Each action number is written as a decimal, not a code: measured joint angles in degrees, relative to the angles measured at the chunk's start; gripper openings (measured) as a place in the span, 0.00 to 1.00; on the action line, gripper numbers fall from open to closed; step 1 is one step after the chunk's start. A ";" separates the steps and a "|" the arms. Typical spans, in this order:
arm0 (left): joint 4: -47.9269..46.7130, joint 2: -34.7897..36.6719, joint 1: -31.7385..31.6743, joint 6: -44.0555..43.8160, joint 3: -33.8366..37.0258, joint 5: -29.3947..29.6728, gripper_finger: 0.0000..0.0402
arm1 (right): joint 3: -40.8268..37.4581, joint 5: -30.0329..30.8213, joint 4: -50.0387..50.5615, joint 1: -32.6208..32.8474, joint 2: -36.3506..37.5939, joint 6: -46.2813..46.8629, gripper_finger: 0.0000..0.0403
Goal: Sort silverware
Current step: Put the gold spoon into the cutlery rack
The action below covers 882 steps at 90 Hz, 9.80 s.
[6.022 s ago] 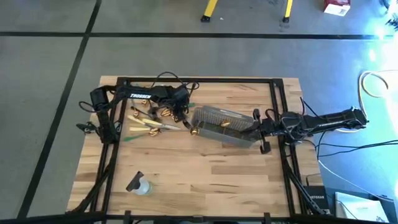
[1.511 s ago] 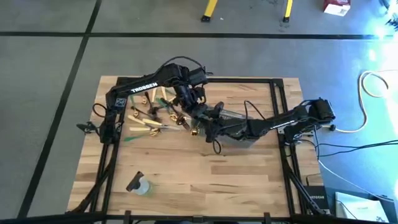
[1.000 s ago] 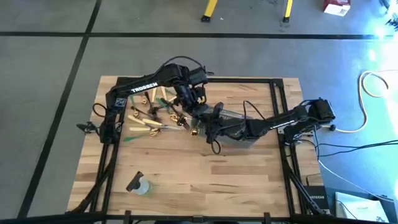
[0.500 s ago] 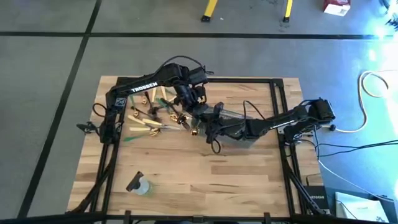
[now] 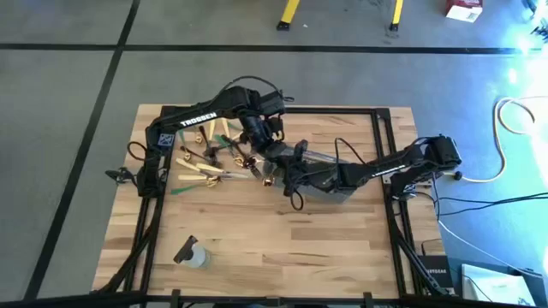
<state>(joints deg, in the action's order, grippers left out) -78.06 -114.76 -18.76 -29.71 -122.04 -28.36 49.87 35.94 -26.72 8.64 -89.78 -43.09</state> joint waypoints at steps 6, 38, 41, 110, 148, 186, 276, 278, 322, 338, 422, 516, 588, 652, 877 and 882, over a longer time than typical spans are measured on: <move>-0.06 0.00 0.00 0.34 0.00 0.02 0.01 | 0.00 -0.02 -0.02 0.00 0.00 0.00 0.03; -0.70 0.00 -0.02 1.63 0.00 -1.16 0.04 | 0.00 -0.15 -0.12 0.09 0.00 -0.02 0.03; -0.80 0.00 -0.04 1.68 0.00 -1.16 0.07 | 0.00 -0.15 -0.11 0.13 0.00 -0.02 0.03; 0.04 0.00 -4.65 4.51 0.00 0.79 0.43 | 0.00 -1.19 1.52 0.20 0.00 2.02 0.00; 7.19 10.85 -10.76 14.11 -0.15 8.77 0.45 | -4.90 -6.89 5.19 -0.98 9.05 9.17 0.00; 3.59 16.30 -8.95 21.46 -0.04 38.47 0.23 | -6.46 -9.99 2.70 -0.86 16.20 19.27 0.00; 47.48 30.14 4.76 9.68 39.58 47.89 0.00 | -17.74 -25.31 -28.86 -12.44 16.33 47.78 0.00; 49.15 30.14 4.92 9.34 40.61 47.91 0.00 | -17.55 -25.01 -28.71 -12.43 16.02 47.81 0.00; 56.21 31.30 4.79 10.44 43.71 47.58 0.00 | -9.60 -24.47 -22.59 -12.98 5.25 48.78 0.00; 56.24 31.28 5.36 10.57 43.82 46.62 0.00 | -8.17 -26.53 -20.21 -15.10 4.33 48.63 0.00; 66.12 31.27 10.29 5.98 56.35 46.50 0.00 | -8.22 -34.12 -10.23 -15.78 4.33 46.81 0.00; 69.63 33.88 10.88 7.16 56.33 46.38 0.00 | -8.28 -33.11 -9.25 -15.76 4.33 39.58 0.09; 70.81 33.87 10.91 8.75 56.33 45.22 0.00 | -0.56 -34.03 15.14 -13.72 8.52 38.09 0.26; 65.50 33.84 10.98 13.61 56.34 49.48 0.00 | 2.79 -24.47 40.68 -10.20 6.91 41.04 0.21; 54.16 33.21 1.71 7.98 64.38 56.02 0.00 | 82.49 -19.07 111.44 -13.62 -14.71 9.41 0.00; 54.45 33.22 0.56 7.34 65.45 54.19 0.00 | 81.92 -17.71 109.95 -13.51 -14.76 10.75 0.00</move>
<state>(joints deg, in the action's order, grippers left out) -23.61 -81.54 -18.20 -22.36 -56.59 25.83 131.79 18.23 83.23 -4.86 -104.54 -32.34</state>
